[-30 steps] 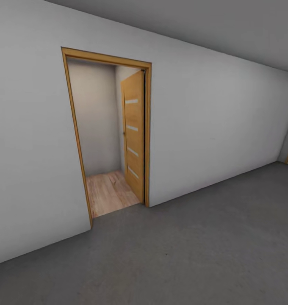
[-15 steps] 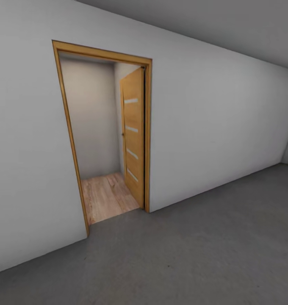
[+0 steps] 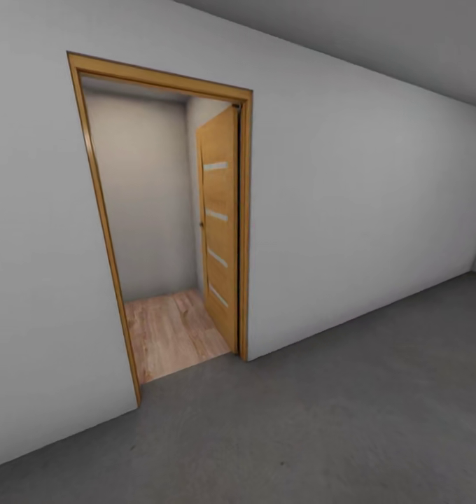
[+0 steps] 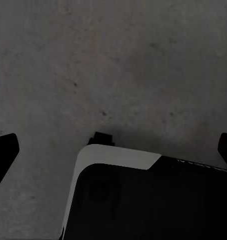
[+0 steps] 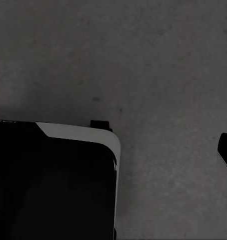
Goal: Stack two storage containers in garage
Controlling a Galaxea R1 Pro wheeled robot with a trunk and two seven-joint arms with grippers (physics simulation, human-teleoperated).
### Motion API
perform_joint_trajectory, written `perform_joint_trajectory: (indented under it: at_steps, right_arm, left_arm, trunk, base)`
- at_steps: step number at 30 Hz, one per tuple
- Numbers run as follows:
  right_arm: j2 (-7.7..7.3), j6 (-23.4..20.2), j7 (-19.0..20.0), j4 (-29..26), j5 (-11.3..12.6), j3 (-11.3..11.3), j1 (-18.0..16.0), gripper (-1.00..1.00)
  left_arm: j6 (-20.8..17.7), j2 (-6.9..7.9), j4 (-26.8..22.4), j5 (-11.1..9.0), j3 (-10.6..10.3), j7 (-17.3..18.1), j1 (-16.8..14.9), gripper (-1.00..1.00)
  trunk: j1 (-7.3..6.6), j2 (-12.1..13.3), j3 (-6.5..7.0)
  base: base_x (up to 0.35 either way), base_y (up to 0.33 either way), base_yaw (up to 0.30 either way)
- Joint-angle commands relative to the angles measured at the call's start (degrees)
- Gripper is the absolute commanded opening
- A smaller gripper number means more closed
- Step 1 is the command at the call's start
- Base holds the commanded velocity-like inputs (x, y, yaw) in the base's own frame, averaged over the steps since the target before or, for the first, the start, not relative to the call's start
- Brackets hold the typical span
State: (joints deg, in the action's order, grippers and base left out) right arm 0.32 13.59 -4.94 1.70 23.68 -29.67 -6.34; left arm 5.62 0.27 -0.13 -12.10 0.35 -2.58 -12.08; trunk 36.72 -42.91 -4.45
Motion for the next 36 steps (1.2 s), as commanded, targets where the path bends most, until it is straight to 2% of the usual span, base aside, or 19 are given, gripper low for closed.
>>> perform_joint_trajectory:
  at_steps: [1,36]
  right_arm:
    - [0.03,0.30,-0.04,0.16,0.46,-0.48,-0.08,1.00]
    - [0.03,0.30,-0.07,0.15,0.75,-0.39,-0.08,1.00]
  left_arm:
    - [0.18,-0.01,0.04,-0.29,0.00,-0.05,-0.05,1.00]
    - [0.18,-0.01,0.04,-0.29,0.00,-0.05,-0.05,1.00]
  trunk:
    - [0.05,-0.07,-0.09]
    - [0.05,-0.07,-0.09]
  base:
    - [0.321,0.000,0.000]
    - [0.321,0.000,0.001]
